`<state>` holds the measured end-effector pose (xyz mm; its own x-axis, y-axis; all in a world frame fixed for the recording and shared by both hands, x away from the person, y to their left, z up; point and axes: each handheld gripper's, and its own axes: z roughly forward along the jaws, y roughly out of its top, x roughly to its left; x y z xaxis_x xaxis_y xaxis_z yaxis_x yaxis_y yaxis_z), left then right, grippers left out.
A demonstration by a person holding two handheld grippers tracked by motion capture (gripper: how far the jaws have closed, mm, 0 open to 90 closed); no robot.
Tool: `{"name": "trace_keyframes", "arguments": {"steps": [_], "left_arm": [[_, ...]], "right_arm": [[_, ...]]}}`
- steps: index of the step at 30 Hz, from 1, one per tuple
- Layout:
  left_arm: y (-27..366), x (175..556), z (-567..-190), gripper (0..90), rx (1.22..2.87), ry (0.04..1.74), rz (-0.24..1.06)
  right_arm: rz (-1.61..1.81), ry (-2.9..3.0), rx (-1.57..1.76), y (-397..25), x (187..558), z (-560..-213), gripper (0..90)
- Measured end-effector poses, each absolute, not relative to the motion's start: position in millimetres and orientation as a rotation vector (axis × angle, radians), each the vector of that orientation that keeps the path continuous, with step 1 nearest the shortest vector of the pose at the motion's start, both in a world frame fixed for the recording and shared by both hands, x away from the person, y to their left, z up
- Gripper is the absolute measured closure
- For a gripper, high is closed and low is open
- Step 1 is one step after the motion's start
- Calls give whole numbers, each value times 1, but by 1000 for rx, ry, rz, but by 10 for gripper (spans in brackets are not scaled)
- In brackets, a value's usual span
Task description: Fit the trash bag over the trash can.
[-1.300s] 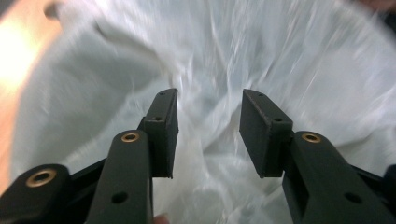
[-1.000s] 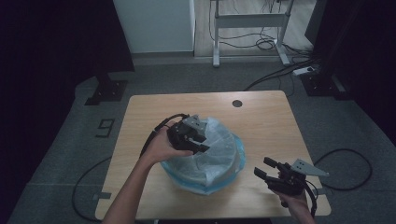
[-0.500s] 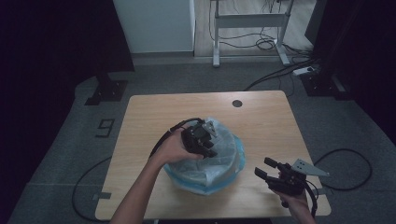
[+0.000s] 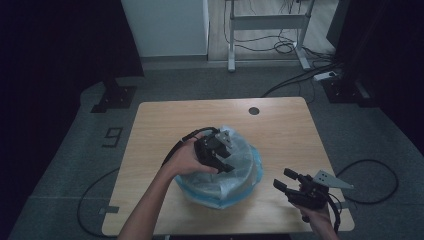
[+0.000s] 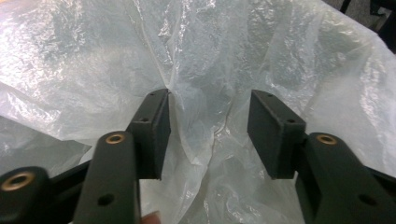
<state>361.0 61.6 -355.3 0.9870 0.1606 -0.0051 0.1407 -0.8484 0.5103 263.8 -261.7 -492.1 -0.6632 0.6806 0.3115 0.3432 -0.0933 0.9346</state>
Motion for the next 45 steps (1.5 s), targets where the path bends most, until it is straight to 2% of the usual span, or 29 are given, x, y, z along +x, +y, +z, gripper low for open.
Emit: {"name": "trace_keyframes", "arguments": {"steps": [6, 13, 26, 36, 45], "left_arm": [[77, 355, -346, 452, 2555, 201, 64], [109, 345, -333, 425, 2497, 244, 143], [180, 310, -330, 390, 2220, 420, 347], [237, 280, -352, 389, 2125, 520, 391], [266, 267, -386, 385, 2060, 598, 366]], "right_arm": [[1822, 1911, 1125, -262, 263, -493, 294], [1818, 1912, 1127, -262, 263, -493, 290], [1746, 1938, 1131, -260, 263, -499, 284], [1713, 1944, 1138, -262, 264, -503, 284], [1684, 1945, 1152, -265, 265, -506, 283]]}}
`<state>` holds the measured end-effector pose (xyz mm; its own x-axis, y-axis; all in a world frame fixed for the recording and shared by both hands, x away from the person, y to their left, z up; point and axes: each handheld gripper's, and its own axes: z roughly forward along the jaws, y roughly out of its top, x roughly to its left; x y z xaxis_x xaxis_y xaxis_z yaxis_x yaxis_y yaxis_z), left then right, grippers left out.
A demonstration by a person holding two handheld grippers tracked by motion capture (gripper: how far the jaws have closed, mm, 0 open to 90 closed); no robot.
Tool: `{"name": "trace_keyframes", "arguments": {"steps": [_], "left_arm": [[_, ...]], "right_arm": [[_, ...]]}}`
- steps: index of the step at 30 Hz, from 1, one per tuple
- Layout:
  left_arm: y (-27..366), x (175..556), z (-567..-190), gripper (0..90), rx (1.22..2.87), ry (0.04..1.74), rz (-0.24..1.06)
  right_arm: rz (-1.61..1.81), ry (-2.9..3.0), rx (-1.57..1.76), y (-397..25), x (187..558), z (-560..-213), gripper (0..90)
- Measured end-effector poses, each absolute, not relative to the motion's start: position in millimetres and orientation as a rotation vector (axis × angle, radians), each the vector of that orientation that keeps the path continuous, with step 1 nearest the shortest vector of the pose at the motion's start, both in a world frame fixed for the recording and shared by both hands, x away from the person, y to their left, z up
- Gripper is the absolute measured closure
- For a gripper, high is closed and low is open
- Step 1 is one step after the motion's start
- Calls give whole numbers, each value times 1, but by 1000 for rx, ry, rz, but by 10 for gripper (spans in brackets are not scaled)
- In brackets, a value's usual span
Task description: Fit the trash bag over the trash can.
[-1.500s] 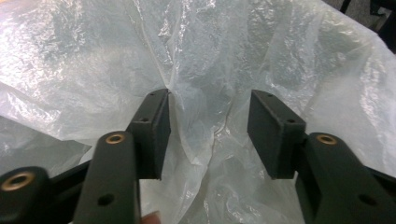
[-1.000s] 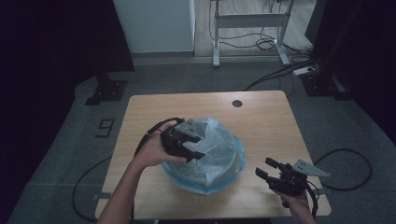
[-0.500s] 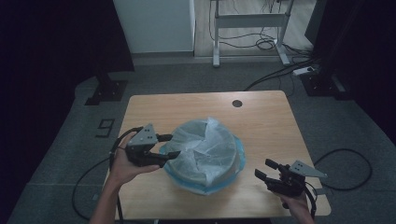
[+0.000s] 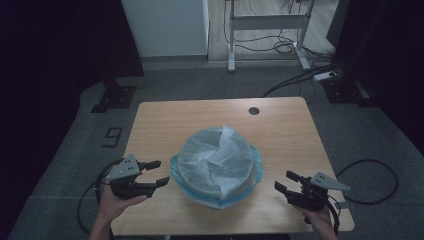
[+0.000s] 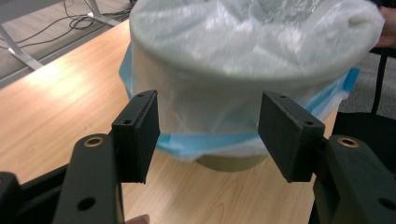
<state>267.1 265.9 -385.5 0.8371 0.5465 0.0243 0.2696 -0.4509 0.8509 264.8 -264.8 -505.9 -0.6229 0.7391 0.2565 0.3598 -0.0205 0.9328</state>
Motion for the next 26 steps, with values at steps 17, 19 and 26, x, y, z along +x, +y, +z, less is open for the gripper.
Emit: {"name": "trace_keyframes", "arguments": {"steps": [17, 19, 26], "left_arm": [[295, 256, -439, 378, 1960, 732, 305], [295, 257, -440, 378, 1960, 736, 304], [295, 261, -444, 375, 1965, 744, 293]], "right_arm": [[1619, 1944, 1167, -271, 266, -511, 281], [1620, 1943, 1169, -270, 266, -511, 281], [1617, 1940, 1167, -271, 266, -511, 280]]}}
